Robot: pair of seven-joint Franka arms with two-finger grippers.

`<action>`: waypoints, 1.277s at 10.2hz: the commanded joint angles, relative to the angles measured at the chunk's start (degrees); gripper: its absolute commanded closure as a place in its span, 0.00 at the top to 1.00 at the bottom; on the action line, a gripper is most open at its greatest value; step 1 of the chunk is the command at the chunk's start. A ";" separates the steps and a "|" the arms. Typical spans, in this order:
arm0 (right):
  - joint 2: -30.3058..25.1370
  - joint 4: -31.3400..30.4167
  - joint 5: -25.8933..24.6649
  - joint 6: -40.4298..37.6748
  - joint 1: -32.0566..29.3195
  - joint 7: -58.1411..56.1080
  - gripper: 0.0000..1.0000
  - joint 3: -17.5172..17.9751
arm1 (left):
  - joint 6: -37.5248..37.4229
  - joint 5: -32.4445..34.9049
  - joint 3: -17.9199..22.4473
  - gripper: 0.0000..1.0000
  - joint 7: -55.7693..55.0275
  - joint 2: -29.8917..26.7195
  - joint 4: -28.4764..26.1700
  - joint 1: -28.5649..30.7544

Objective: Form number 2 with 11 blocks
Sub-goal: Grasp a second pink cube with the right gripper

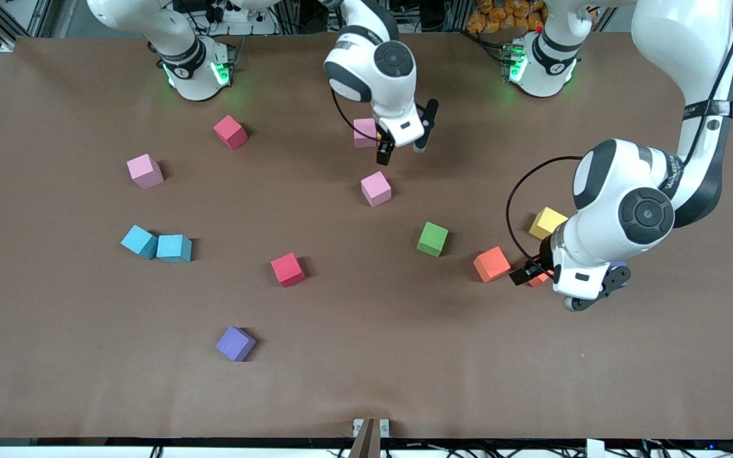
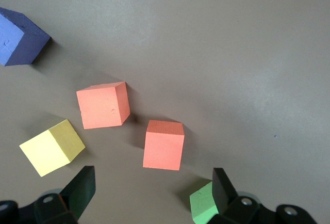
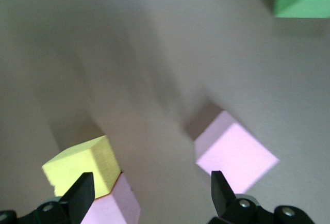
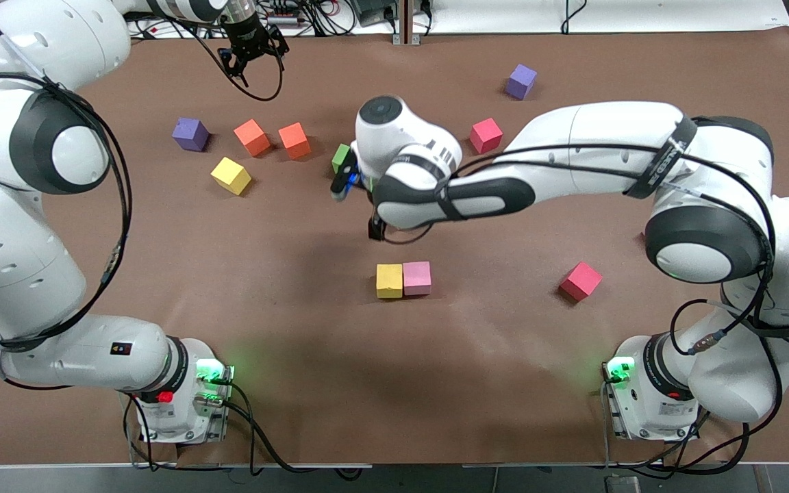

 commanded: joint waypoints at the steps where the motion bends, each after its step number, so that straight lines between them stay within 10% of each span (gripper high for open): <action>1: 0.64 1.84 -0.39 -0.45 -1.18 8.41 1.00 -0.46 | -2.80 -0.46 0.38 1.00 0.55 -0.57 0.57 -1.90; 13: 4.94 -4.21 -0.39 10.51 -4.71 23.71 1.00 -2.05 | -5.19 -2.47 -0.06 1.00 -13.47 1.27 -2.33 -5.78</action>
